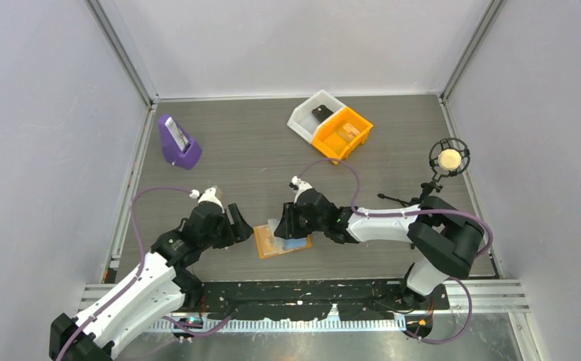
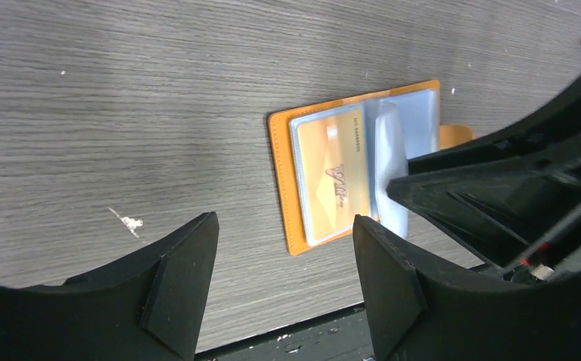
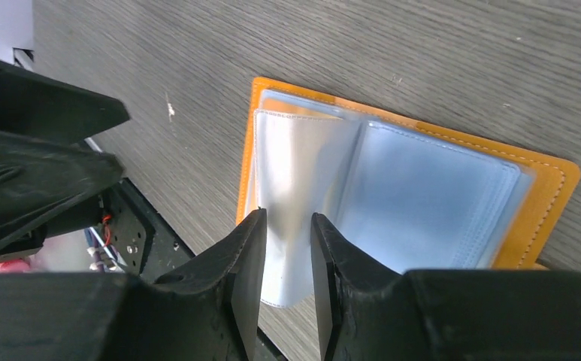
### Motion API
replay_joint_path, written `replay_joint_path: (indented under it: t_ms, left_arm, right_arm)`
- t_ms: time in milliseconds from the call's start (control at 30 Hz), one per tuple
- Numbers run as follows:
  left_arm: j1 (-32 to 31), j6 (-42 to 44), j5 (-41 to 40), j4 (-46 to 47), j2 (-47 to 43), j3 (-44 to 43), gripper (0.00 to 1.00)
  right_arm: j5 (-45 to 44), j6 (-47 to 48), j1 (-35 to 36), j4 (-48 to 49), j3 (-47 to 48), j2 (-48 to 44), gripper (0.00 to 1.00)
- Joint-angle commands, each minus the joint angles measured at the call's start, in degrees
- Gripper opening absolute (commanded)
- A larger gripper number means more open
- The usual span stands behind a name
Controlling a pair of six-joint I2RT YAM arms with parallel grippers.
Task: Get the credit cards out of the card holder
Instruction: Remove the credit card from the card holder.
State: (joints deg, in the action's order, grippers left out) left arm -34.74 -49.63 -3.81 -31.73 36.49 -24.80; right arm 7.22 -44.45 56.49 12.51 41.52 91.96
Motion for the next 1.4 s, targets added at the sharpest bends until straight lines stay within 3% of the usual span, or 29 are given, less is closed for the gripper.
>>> replay_joint_path:
  t_ms: [0, 267, 367, 433, 500, 767, 1033, 1367]
  left_arm:
    - [-0.1, -2.0, 0.6, 5.5, 3.0, 0.1, 0.68]
    - [-0.1, -2.9, 2.1, 7.9, 6.8, 0.6, 0.66]
    - [0.0, -3.0, 2.5, 8.5, 7.3, 0.3, 0.65]
    - [0.0, -2.5, 0.9, 6.1, 7.0, -1.0, 0.64]
    - [0.0, -2.2, -2.7, 2.7, 5.9, -2.3, 0.64]
    - [0.0, 0.9, -12.1, -7.2, -7.0, -5.4, 0.68]
    - [0.1, 0.5, -12.5, -12.2, -16.9, -5.2, 0.7]
    - [0.0, -1.2, -10.6, -13.1, -18.8, -3.2, 0.7]
  right_arm:
    - [0.0, 0.6, -0.7, 0.9, -0.1, -4.7, 0.37]
    - [-12.6, 4.6, -2.2, -15.9, 0.3, -13.6, 0.4]
    - [-15.1, 6.1, -2.3, -18.7, 0.7, -16.6, 0.41]
    - [-13.9, 6.4, -1.8, -17.3, 0.7, -17.2, 0.46]
    - [-12.8, 6.2, -0.6, -17.3, 1.8, -16.2, 0.53]
    - [-17.8, 5.7, 7.9, -20.0, 10.5, -5.6, 0.62]
    - [-22.3, 4.9, 11.4, -23.1, 18.2, 4.1, 0.65]
    - [-27.3, 6.3, 13.5, -27.9, 23.5, 12.5, 0.7]
